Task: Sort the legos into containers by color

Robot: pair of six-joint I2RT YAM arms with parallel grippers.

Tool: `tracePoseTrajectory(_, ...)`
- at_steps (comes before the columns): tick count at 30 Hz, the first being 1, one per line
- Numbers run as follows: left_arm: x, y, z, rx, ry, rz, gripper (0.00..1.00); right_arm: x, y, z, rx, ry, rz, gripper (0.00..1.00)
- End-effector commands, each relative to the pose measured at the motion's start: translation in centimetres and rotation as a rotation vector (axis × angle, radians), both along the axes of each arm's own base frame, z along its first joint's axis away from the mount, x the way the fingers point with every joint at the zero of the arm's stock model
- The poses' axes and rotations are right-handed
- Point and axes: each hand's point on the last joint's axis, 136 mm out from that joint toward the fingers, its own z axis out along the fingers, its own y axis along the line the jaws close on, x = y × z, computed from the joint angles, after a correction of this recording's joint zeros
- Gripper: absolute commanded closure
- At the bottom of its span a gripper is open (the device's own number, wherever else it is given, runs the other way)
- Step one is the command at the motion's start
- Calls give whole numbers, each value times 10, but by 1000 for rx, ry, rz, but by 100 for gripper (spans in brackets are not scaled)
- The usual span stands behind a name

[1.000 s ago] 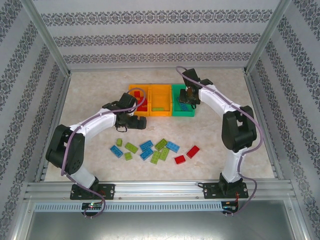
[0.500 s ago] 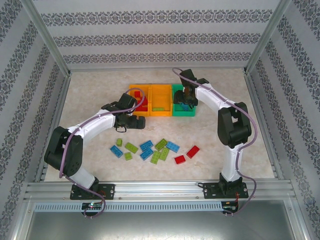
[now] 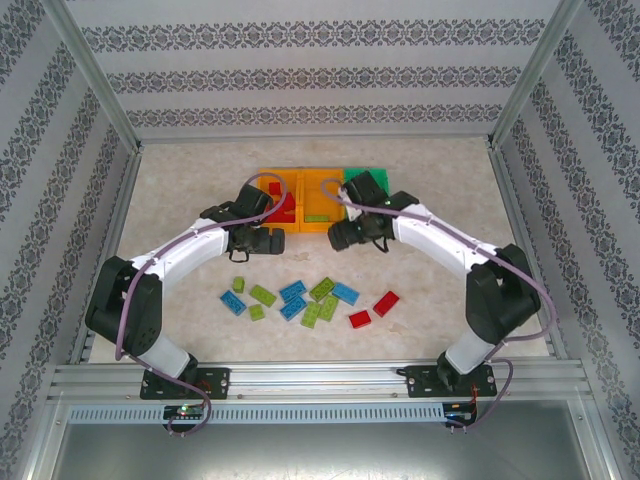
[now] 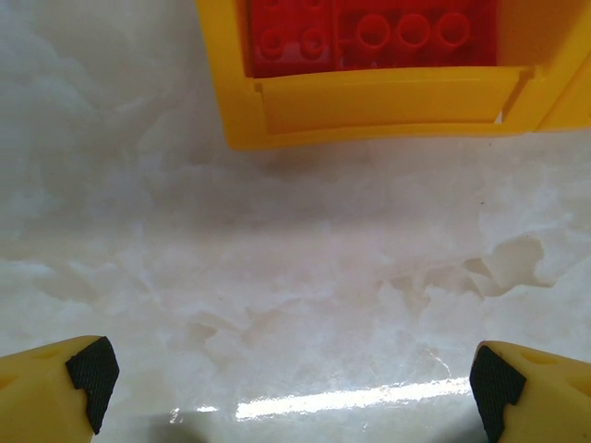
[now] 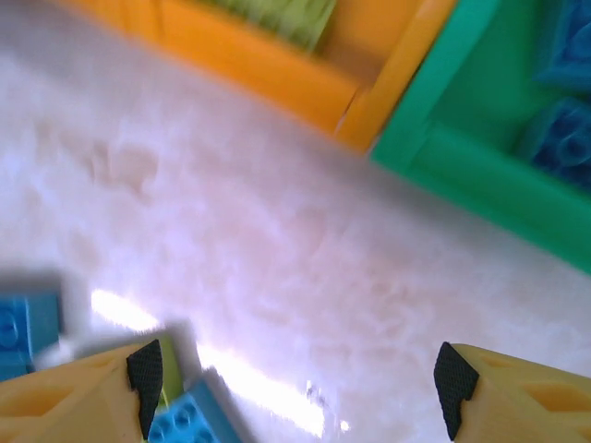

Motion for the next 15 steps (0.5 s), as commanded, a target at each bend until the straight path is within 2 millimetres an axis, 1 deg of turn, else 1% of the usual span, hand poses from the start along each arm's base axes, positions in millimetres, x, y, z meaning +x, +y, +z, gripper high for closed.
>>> tracePoseTrajectory(1, 0, 6, 13, 21, -18, 20, 0, -33, 1, -7, -39, 4, 231, 20)
tracePoseTrajectory(4, -1, 7, 14, 22, -20, 25, 0, -55, 0, -10, -58, 22, 319, 20)
tracePoseTrajectory(8, -1, 9, 13, 32, -19, 31, 1, -83, 14, -12, -13, 45, 428, 20)
tracePoseTrajectory(11, -2, 11, 14, 35, -18, 34, 0, -100, 19, -22, -25, 77, 478, 20)
tracePoseTrajectory(15, -2, 12, 15, 36, -24, 36, 1, -115, 22, -38, -63, 116, 529, 20)
